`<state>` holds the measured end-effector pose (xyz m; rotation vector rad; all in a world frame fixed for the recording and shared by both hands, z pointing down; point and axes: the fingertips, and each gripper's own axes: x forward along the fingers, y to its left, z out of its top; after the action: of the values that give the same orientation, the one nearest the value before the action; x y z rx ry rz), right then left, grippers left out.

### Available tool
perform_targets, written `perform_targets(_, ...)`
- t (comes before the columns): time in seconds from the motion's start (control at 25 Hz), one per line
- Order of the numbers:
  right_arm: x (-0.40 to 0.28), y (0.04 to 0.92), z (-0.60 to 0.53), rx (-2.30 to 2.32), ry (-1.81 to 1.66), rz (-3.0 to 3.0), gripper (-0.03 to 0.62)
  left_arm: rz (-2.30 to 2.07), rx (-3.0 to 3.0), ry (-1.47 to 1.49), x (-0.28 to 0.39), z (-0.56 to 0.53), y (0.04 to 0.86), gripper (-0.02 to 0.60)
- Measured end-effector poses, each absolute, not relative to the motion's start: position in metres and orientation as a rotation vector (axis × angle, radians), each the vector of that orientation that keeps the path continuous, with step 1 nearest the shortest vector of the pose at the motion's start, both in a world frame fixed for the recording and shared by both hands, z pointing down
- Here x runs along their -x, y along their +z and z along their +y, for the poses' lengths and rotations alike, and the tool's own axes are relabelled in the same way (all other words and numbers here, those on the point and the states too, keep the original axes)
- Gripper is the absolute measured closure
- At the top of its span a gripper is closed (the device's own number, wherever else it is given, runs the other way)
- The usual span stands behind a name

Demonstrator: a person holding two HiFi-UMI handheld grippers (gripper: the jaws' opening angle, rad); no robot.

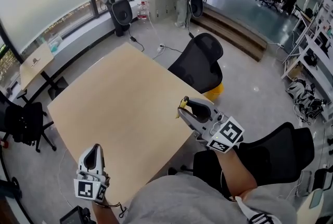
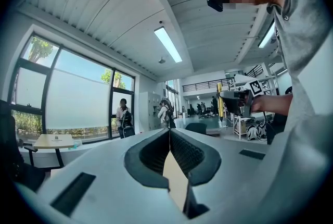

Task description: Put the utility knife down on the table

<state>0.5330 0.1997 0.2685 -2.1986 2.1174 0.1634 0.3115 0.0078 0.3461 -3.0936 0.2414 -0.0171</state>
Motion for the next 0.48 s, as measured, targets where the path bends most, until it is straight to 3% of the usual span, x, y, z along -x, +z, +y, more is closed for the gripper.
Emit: perform_targets(0.48,-0.505,0.255,0.167,2.241,0.227,2.094,0.477,0.194,3.09,-0.009,-0.262,-0.017,0.351,0.575)
